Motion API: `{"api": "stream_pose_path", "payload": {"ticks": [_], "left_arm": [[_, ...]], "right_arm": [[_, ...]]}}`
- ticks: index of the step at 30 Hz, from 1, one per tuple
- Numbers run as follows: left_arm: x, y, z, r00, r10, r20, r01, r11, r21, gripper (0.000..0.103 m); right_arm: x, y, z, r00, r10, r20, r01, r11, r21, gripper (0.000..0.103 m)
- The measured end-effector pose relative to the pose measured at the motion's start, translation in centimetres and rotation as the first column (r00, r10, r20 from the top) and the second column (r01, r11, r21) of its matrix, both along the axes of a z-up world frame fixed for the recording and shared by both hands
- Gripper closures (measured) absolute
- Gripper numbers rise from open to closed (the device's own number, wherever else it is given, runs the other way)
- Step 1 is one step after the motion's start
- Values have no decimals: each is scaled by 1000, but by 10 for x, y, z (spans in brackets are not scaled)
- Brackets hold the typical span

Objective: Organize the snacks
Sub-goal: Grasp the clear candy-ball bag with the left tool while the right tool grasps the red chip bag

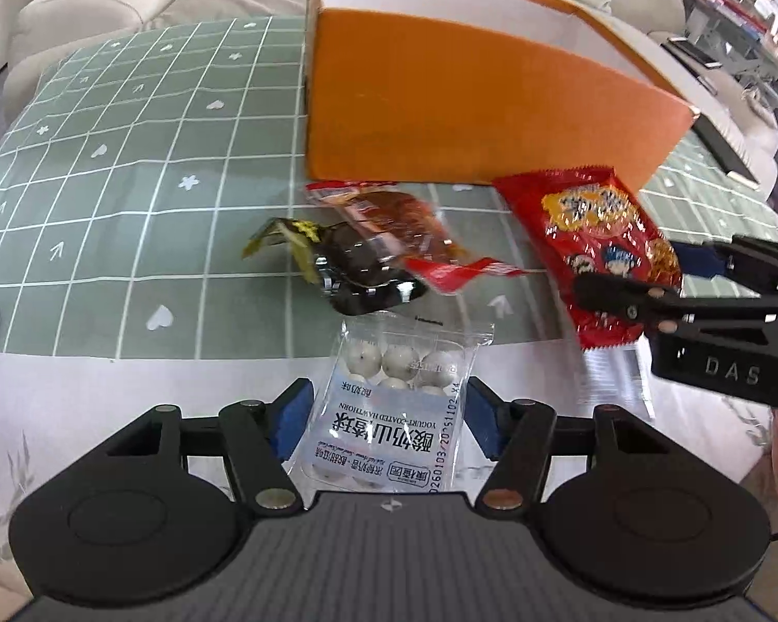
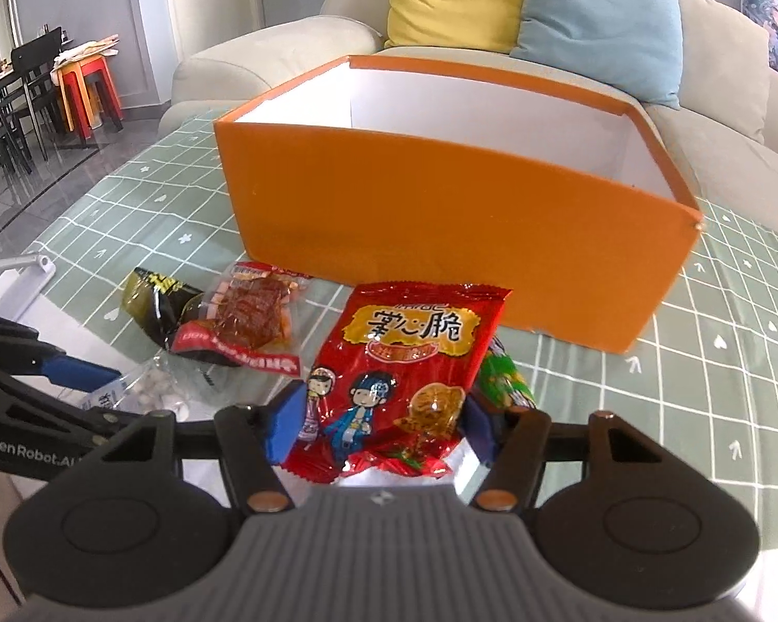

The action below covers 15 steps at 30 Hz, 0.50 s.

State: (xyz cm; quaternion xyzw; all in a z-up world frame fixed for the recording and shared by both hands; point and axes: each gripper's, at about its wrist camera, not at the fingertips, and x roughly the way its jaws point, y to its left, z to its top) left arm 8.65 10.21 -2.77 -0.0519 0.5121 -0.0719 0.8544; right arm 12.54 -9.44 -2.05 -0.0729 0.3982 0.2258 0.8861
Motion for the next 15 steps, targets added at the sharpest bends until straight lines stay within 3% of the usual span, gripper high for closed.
{"api": "stream_pose_path", "payload": {"ticks": [7, 15], "left_arm": [[-10, -24, 9, 998, -41, 49, 40, 999, 15, 32], [-12, -50, -10, 991, -136, -5, 136, 986, 102, 31]], "right_arm": [[-20, -22, 8, 1000, 2, -31, -2, 1000, 9, 42], [-37, -42, -6, 994, 9, -109, -9, 1000, -4, 41]]}}
